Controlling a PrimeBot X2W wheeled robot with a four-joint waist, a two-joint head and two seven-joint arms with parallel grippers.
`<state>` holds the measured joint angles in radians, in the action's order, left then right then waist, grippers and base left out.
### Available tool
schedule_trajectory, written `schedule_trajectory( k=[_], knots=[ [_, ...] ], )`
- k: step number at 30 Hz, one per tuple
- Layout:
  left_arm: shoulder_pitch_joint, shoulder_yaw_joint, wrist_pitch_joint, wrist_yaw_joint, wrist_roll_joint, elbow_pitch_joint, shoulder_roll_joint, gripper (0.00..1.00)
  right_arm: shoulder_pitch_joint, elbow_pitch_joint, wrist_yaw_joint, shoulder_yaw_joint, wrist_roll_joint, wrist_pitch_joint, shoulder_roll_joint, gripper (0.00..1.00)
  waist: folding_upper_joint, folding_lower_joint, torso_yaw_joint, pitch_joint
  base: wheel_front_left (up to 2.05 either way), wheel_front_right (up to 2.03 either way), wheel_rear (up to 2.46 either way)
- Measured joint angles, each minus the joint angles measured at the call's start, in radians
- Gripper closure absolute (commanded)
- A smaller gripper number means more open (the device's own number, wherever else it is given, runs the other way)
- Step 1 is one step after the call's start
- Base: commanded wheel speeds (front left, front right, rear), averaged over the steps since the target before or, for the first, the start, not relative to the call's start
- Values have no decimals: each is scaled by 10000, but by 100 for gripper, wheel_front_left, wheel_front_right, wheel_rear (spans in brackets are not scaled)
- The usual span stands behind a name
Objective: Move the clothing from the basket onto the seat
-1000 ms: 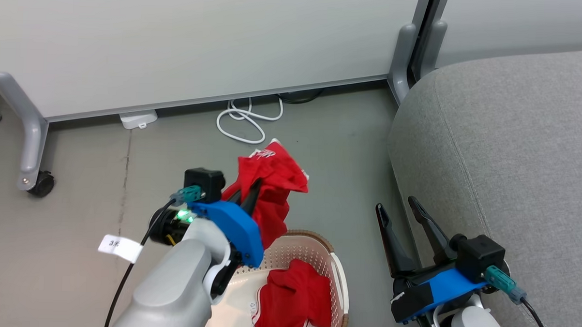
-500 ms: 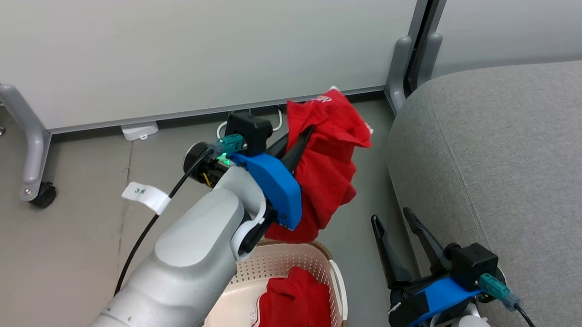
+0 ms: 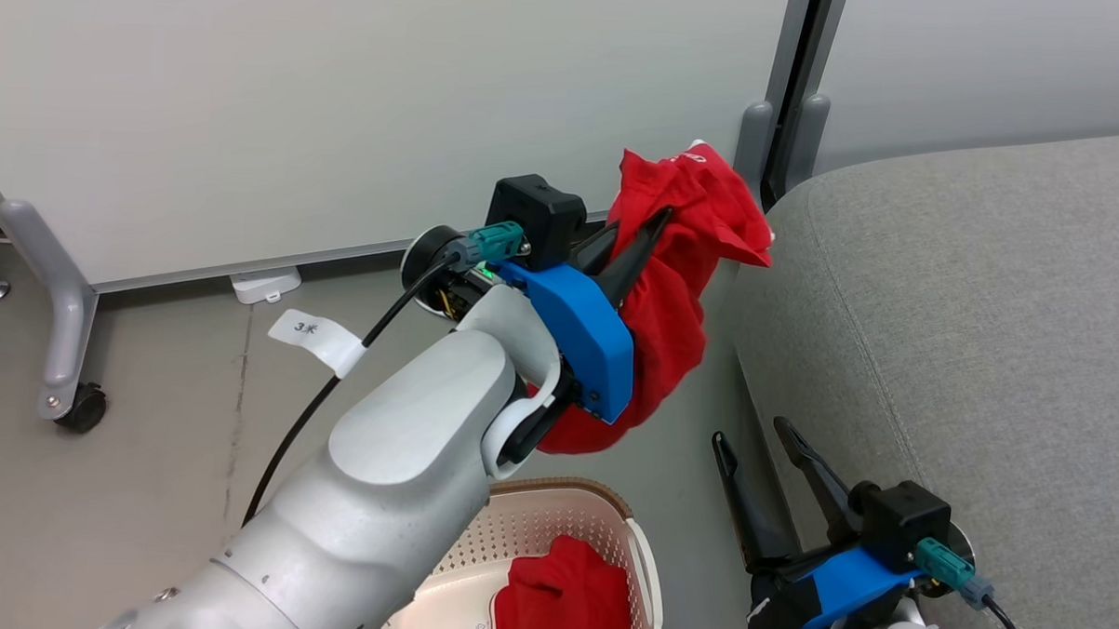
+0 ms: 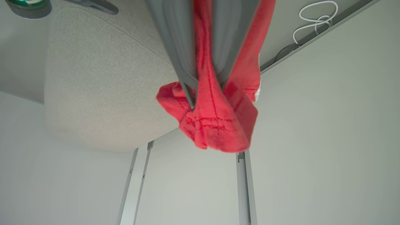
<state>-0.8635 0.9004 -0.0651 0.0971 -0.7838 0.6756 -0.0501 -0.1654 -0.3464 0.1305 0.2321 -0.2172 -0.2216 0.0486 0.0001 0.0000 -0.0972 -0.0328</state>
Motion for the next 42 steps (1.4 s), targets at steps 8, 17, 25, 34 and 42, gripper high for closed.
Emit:
schedule_trajectory(
  k=[8, 17, 25, 34, 42],
  knots=[
    [-183, 648, -163, -209, -566, -107, -2, 100, 58, 146, 0, 21, 54, 96, 0, 0, 0, 0, -39, 50, 0, 0, 0],
    [-374, 1252, -253, -305, -1152, -59, -2, 100, -13, 150, 0, 389, 59, 305, -2, 0, 0, 0, 53, 25, 0, 0, 0],
    [-629, 1699, -426, -437, -1524, 38, -4, 100, -1254, -539, 0, 1127, 257, 577, 0, 0, 0, 0, 71, -53, 0, 0, 0],
    [-821, 2291, -560, -529, -2002, -73, -4, 100, -2513, -1894, 0, 1175, 566, 410, 4, 0, 0, 1, 221, -122, 0, 0, 0],
    [-1011, 2759, -706, -644, -2416, -209, -2, 100, -3238, -2951, 0, 1415, 470, 221, 4, 72, 0, 0, 325, -147, 0, 0, 0]
  ],
)
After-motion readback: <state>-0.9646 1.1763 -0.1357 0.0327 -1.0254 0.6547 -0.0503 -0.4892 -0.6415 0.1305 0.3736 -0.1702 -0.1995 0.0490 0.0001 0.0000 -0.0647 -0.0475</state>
